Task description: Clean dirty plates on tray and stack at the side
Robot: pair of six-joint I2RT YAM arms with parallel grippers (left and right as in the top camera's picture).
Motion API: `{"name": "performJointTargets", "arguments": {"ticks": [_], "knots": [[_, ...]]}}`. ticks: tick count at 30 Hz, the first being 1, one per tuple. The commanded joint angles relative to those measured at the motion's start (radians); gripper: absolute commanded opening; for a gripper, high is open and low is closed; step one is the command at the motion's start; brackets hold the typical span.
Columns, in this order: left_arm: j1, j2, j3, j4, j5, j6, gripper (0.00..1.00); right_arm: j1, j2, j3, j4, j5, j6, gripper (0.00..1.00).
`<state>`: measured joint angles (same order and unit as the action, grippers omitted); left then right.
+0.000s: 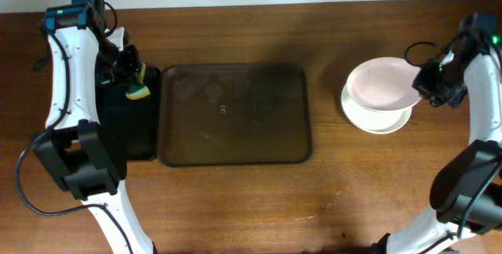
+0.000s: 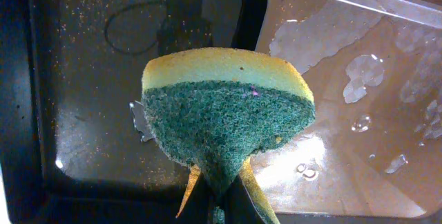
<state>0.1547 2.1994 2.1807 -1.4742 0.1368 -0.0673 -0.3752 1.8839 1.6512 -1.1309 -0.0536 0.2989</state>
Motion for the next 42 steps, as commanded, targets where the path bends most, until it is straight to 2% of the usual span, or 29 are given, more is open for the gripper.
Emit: {"name": "performJointTargets", "arguments": {"ticks": [1,3,4,5,6,7,9,11,14,17,19,20,21,22,24,27,28,30,34,37,42], "knots": [[0.002,-0.006,0.011,0.004,-0.022,0.019,0.0,-0.024,-0.011,-0.235,0.166,-0.018,-0.006,0.04],[0.002,-0.006,0.011,0.006,-0.085,0.019,0.0,-0.002,-0.011,-0.351,0.293,-0.029,-0.002,0.06],[0.003,-0.006,0.011,0.011,-0.109,0.019,0.01,0.01,-0.011,-0.38,0.322,-0.029,-0.002,0.14],[0.006,-0.006,0.011,0.017,-0.122,0.019,0.01,0.02,-0.011,-0.391,0.336,-0.032,-0.002,0.36],[0.008,-0.006,0.011,0.022,-0.127,0.019,0.0,0.028,-0.011,-0.391,0.343,-0.04,-0.003,0.49],[0.008,-0.006,0.011,0.033,-0.142,0.018,0.0,0.035,-0.011,-0.38,0.34,-0.088,-0.008,0.6],[0.013,-0.006,0.011,0.045,-0.145,0.019,0.0,0.045,-0.026,-0.289,0.276,-0.171,-0.051,0.67],[0.029,-0.001,0.004,0.041,-0.199,0.018,0.0,0.079,-0.05,-0.102,0.135,-0.172,-0.1,0.98],[0.03,0.005,-0.122,0.097,-0.276,0.016,0.0,0.118,-0.05,0.109,-0.014,-0.172,-0.111,0.98],[0.03,0.007,-0.33,0.233,-0.272,0.011,0.0,0.152,-0.051,0.135,-0.05,-0.171,-0.112,0.98],[0.03,0.007,-0.399,0.277,-0.272,0.011,0.28,0.166,-0.051,0.135,-0.06,-0.172,-0.111,0.98],[0.03,0.007,-0.412,0.287,-0.272,0.011,0.66,0.172,-0.051,0.135,-0.063,-0.172,-0.111,0.98],[0.03,0.005,-0.402,0.287,-0.258,0.012,0.95,0.174,-0.051,0.135,-0.065,-0.177,-0.111,0.98],[0.03,0.005,-0.372,0.28,-0.228,0.012,0.99,0.174,-0.051,0.135,-0.068,-0.179,-0.111,0.98],[0.03,-0.001,-0.26,0.226,-0.15,0.011,0.99,0.174,-0.065,0.135,-0.071,-0.179,-0.112,0.98],[-0.004,-0.04,0.073,0.035,0.006,0.016,0.99,0.172,-0.177,0.135,-0.089,-0.179,-0.154,0.98],[-0.035,-0.061,0.188,-0.021,0.037,0.016,0.99,0.172,-0.245,0.135,-0.117,-0.179,-0.192,0.98],[-0.077,-0.083,0.27,-0.047,0.039,0.016,0.99,0.172,-0.353,0.135,-0.168,-0.17,-0.198,0.99],[-0.098,-0.085,0.275,-0.046,0.04,0.016,0.99,0.172,-0.678,0.135,-0.209,-0.172,-0.213,0.99],[-0.098,-0.085,0.275,-0.046,0.04,0.016,0.99,0.172,-0.848,0.135,-0.22,-0.172,-0.214,0.98],[-0.098,-0.085,0.275,-0.046,0.04,0.016,0.99,0.172,-0.911,0.113,-0.227,-0.18,-0.213,0.98]]}}
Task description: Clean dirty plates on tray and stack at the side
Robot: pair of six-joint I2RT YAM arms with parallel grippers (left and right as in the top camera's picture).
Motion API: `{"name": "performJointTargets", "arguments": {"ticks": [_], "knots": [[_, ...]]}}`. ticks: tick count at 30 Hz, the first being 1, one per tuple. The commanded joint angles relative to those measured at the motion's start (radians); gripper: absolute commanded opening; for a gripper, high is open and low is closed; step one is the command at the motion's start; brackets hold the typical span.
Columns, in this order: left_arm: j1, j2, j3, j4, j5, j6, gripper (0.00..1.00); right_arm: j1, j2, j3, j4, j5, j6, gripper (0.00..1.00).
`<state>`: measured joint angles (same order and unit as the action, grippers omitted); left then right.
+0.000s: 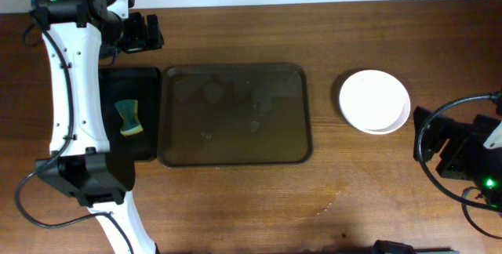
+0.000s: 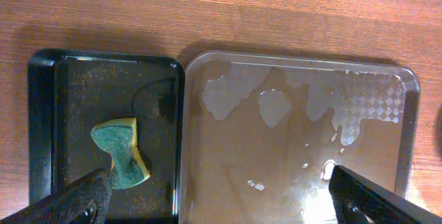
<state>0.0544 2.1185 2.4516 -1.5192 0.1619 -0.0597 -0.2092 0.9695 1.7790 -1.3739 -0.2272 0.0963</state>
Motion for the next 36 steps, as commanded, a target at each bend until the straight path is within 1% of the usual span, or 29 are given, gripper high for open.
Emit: {"name": "performJointTargets", "arguments": {"ticks": [1,2,3,5,7,8,10,11,12,14,16,18,19,20,36], "knots": [[0.002,-0.004,0.004,-0.001,0.014,0.008,0.99,0.008,-0.003,-0.074,0.1,-0.005,-0.011,0.98],[0.002,-0.004,0.004,-0.001,0.014,0.008,0.99,0.03,-0.025,-0.133,0.166,-0.004,-0.012,0.98],[0.002,-0.004,0.004,-0.001,0.014,0.008,0.99,0.087,-0.08,-0.267,0.313,0.027,-0.014,0.98],[0.002,-0.004,0.004,-0.001,0.014,0.008,0.99,0.124,-0.162,-0.463,0.505,0.052,-0.014,0.98],[0.002,-0.004,0.004,-0.001,0.014,0.008,0.99,0.127,-0.337,-0.867,0.849,0.027,-0.011,0.98],[0.002,-0.004,0.004,-0.001,0.014,0.008,0.99,0.135,-0.418,-1.01,0.963,0.025,-0.011,0.98],[0.002,-0.004,0.004,-0.001,0.014,0.008,0.99,0.171,-0.601,-1.272,1.14,0.034,-0.011,0.98],[0.002,-0.004,0.004,-0.001,0.014,0.008,0.99,0.199,-0.739,-1.434,1.231,0.053,-0.011,0.98],[0.002,-0.004,0.004,-0.001,0.014,0.008,0.99,0.203,-0.845,-1.557,1.291,0.049,-0.01,0.98],[0.002,-0.004,0.004,-0.001,0.014,0.008,0.99,0.203,-0.932,-1.688,1.388,0.048,-0.011,0.98],[0.002,-0.004,0.004,-0.001,0.014,0.008,0.99,0.203,-0.956,-1.767,1.461,0.06,-0.011,0.98],[0.002,-0.004,0.004,-0.001,0.014,0.008,0.99,0.203,-0.966,-1.773,1.414,0.082,-0.011,0.98],[0.002,-0.004,0.004,-0.001,0.014,0.008,0.99,0.203,-0.966,-1.773,1.323,0.081,-0.011,0.98],[0.002,-0.004,0.004,-0.001,0.014,0.008,0.99,0.203,-0.966,-1.773,1.31,0.081,-0.011,0.98],[0.003,-0.004,0.004,-0.012,0.014,0.008,0.99,0.203,-0.963,-1.773,1.31,0.081,-0.011,0.98]]}}
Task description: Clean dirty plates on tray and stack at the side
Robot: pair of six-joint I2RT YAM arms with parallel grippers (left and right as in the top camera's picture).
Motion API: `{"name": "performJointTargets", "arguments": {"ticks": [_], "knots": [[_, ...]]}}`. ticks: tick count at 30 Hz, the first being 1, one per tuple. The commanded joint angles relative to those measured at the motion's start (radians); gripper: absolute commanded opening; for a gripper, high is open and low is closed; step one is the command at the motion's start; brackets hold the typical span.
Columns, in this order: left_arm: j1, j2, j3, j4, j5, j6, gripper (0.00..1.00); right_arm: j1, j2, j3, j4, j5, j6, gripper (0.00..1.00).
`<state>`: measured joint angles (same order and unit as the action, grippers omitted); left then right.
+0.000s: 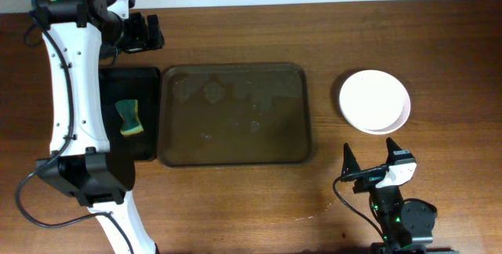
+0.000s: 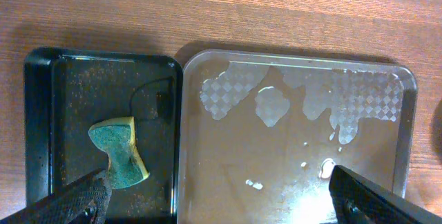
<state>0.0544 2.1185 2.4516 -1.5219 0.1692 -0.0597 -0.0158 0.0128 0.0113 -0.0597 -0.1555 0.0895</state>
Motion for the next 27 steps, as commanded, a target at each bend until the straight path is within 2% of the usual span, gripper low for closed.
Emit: {"name": "performJointTargets", "arguments": {"ticks": [1,6,8,11,14,15,19,24,27], "knots": [[0.002,-0.004,0.004,-0.01,0.007,0.008,0.99,0.009,-0.006,-0.006,-0.005,0.01,-0.004,0.98],[0.005,-0.016,0.004,-0.043,-0.043,0.013,0.99,0.009,-0.006,-0.006,-0.005,0.01,-0.004,0.98],[0.004,-0.077,-0.003,0.042,-0.042,0.111,0.99,0.009,-0.006,-0.006,-0.005,0.01,-0.004,0.98],[0.004,-0.241,-0.126,0.215,-0.014,0.13,0.99,0.009,-0.006,-0.006,-0.005,0.01,-0.004,0.98],[0.005,-0.499,-0.485,0.404,0.008,0.146,0.99,0.009,-0.006,-0.006,-0.005,0.01,-0.004,0.98],[0.005,-0.665,-0.731,0.527,0.008,0.192,0.99,0.009,-0.006,-0.006,-0.005,0.01,-0.004,0.98],[0.006,-1.187,-1.411,0.93,0.006,0.238,0.99,0.009,-0.006,-0.006,-0.005,0.01,-0.004,0.98],[0.005,-1.625,-1.938,1.248,-0.001,0.274,0.99,0.009,-0.006,-0.006,-0.005,0.01,-0.004,0.98],[0.005,-1.813,-2.16,1.399,-0.012,0.301,0.99,0.009,-0.006,-0.006,-0.005,0.01,-0.004,0.98]]}}
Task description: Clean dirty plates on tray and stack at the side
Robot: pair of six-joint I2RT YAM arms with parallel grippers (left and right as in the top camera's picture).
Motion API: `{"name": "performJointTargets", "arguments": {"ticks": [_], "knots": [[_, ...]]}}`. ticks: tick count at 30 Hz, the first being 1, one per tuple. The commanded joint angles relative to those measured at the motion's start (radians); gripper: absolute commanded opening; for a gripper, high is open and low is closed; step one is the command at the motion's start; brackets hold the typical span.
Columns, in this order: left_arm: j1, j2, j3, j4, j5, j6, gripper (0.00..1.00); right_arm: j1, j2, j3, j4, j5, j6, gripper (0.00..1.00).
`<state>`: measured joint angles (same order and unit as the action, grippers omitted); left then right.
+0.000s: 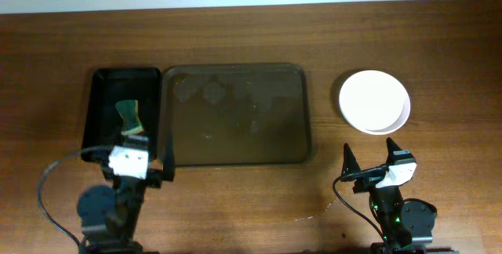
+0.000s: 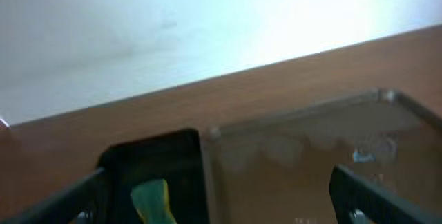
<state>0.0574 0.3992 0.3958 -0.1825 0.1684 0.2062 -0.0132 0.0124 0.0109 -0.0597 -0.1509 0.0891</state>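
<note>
Two white plates [image 1: 375,101] sit stacked on the table right of the clear tray [image 1: 235,132], which is wet and holds no plates. The green and yellow sponge [image 1: 128,115] lies in the black tray [image 1: 102,97]. My left gripper [image 1: 132,150] rests low at the front left, open and empty, facing the trays. In the left wrist view its fingers [image 2: 69,198] stand wide apart, with the sponge [image 2: 153,203] lying between them farther off. My right gripper [image 1: 370,152] sits open and empty at the front right, below the plates.
The black tray [image 2: 159,151] and the clear tray [image 2: 311,158] lie side by side, rims almost touching. Both arms are folded at the table's front edge. A white wall runs behind the table's far edge.
My left arm was stretched over the back left corner, its open gripper looking down on the trays. Now it is folded at the front left, looking level across them. The right arm has not moved.
At first my left gripper held the sponge above the black tray and my right held a plate over the stack. Then the sponge lay in the black tray and the plate on the stack, both grippers withdrawn. The right arm folded first, and now the left.
</note>
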Motion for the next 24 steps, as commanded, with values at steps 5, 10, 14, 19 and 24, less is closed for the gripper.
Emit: {"name": "performJointTargets", "arguments": {"ticks": [5,10,14,19,24], "knots": [[-0.024,-0.373,-0.298,0.121,-0.034,0.139,0.99,0.006,-0.006,-0.005,-0.005,0.005,-0.004,0.98],[-0.033,-0.394,-0.388,0.114,-0.035,0.186,0.99,0.006,-0.006,-0.005,-0.005,0.005,-0.004,0.98],[-0.033,-0.394,-0.387,0.115,-0.034,0.185,0.99,0.006,-0.006,-0.005,-0.005,0.005,-0.004,0.98],[-0.033,-0.394,-0.387,0.115,-0.034,0.185,0.99,0.006,-0.006,-0.005,-0.005,0.005,-0.004,0.98],[-0.033,-0.394,-0.387,0.115,-0.034,0.185,0.99,0.006,-0.006,-0.005,-0.005,0.005,-0.004,0.98]]}}
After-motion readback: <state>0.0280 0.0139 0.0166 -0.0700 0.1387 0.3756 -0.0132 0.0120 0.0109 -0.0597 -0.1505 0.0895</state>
